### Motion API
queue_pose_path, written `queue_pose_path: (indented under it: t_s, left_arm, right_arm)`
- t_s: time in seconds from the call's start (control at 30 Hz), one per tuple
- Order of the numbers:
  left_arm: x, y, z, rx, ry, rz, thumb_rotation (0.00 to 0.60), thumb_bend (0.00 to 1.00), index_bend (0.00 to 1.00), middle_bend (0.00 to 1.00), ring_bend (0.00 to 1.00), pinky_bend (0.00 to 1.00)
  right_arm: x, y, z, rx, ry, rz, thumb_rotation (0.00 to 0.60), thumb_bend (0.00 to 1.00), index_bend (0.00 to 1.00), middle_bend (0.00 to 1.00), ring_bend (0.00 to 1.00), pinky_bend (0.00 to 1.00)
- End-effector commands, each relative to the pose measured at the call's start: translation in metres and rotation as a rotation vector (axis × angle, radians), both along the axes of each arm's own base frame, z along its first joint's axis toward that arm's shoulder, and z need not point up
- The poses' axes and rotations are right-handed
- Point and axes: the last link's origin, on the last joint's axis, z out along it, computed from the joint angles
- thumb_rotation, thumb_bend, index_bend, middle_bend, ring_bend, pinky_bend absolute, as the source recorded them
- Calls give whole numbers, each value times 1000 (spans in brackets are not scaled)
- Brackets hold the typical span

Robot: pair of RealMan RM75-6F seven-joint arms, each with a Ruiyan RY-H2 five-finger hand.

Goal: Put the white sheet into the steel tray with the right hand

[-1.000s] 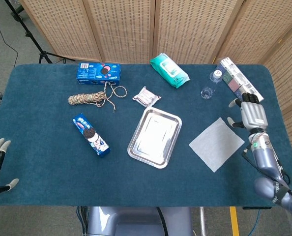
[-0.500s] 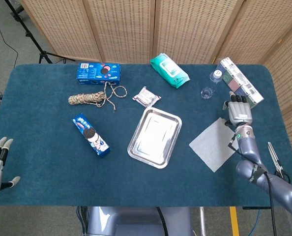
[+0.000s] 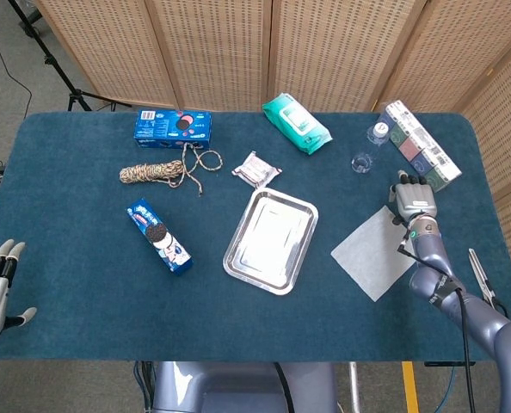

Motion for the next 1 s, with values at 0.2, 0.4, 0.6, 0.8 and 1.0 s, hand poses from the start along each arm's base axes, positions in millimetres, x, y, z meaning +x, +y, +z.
queue_pose_path:
  t_s: [0.2, 0.4, 0.6, 0.8, 1.0]
  left_arm:
    - [-1, 1, -1, -9, -1, 8, 600, 0, 0, 0, 0, 0]
    - [-2, 2, -2, -7, 1, 13, 600, 0, 0, 0, 0, 0]
    - [-2, 2, -3, -10, 4, 15, 600, 0, 0, 0, 0, 0]
    - [-2, 2, -4, -11, 5, 18, 600, 0, 0, 0, 0, 0]
    - [-2, 3, -4, -12, 7, 18, 600, 0, 0, 0, 0, 0]
  right_arm:
    - [-1, -3, -1, 37, -4, -33, 600, 446, 370, 0, 0, 0]
    - [-2, -3, -3, 56, -4, -41, 600, 460, 370, 0, 0, 0]
    - [-5, -2, -6, 67, 4, -39, 600, 459, 448, 0, 0, 0]
    - [-8, -2, -9, 59, -9, -33, 600, 459, 547, 0, 0, 0]
    - [-11, -1, -10, 54, -18, -26, 600, 466, 639, 0, 0, 0]
